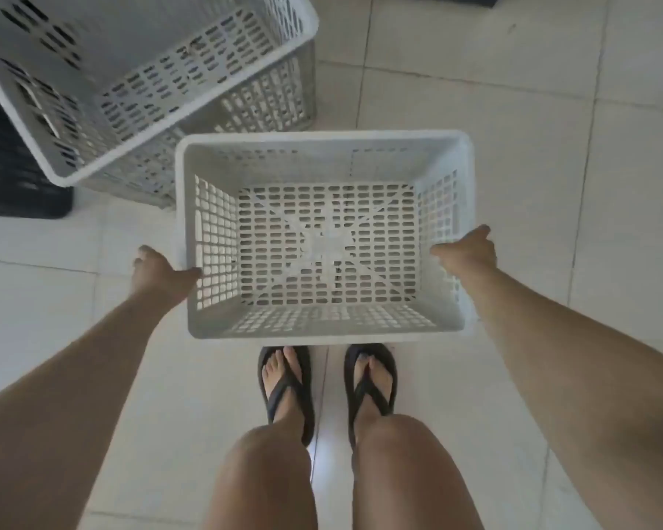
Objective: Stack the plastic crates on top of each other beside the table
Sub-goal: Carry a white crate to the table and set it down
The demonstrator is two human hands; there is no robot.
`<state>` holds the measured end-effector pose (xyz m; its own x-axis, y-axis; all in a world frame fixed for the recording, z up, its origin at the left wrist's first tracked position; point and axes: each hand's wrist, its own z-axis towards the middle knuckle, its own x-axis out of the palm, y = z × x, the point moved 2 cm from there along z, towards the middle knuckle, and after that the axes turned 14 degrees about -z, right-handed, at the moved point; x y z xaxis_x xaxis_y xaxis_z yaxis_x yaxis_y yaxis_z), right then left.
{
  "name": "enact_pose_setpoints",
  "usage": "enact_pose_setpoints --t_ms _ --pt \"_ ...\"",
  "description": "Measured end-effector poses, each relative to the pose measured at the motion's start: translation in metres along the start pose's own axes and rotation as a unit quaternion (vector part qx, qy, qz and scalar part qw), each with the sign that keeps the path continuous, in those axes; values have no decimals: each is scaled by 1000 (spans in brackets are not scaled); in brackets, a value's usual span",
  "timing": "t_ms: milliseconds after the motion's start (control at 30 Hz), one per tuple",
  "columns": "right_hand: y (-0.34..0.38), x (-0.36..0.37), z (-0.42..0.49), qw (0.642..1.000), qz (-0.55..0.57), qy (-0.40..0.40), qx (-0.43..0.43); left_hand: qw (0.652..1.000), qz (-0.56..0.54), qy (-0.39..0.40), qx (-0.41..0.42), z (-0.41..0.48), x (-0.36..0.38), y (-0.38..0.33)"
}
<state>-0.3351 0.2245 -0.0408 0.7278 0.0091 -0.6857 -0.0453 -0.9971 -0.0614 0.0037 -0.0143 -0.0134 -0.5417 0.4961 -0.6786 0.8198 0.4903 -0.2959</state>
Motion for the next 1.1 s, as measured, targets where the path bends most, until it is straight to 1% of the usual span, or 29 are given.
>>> enact_pose_setpoints --t_ms 33,67,133,200,267,333,433,567,633,733,833,933,1033,1100 --pt "-3 7 12 999 41 -4 6 1000 -24 5 -15 10 8 8" --pt "-7 10 27 996 82 -2 18 997 -60 30 -41 23 15 13" --pt "-16 16 57 991 131 -3 26 990 -115 49 -67 45 27 21" --pt "-20 18 73 991 137 -5 3 995 -95 22 -32 58 32 15" --pt "-24 15 73 991 127 -36 -19 998 -62 1 11 55 32 4" --pt "-29 4 60 990 129 -48 -14 999 -41 9 20 43 25 -3" --pt "-50 -31 31 990 133 -55 3 998 -39 28 30 3 1 -21" --pt "-93 -108 -30 989 131 -65 -4 996 -59 53 43 -82 -44 -60" --pt "-117 -154 -64 989 126 -73 -4 993 -71 51 76 -135 -69 -91" --pt "-155 -225 -107 983 156 -95 12 984 -103 45 135 -211 -102 -153" --pt "-186 -293 -132 970 215 -115 21 977 -91 49 189 -277 -120 -228" --pt "-218 -356 -133 952 273 -133 29 967 -77 37 238 -340 -116 -292" --pt "-244 -423 -113 935 326 -141 25 955 -75 46 282 -393 -88 -352" --pt "-259 -474 -92 923 358 -145 11 951 -77 42 296 -426 -65 -387"
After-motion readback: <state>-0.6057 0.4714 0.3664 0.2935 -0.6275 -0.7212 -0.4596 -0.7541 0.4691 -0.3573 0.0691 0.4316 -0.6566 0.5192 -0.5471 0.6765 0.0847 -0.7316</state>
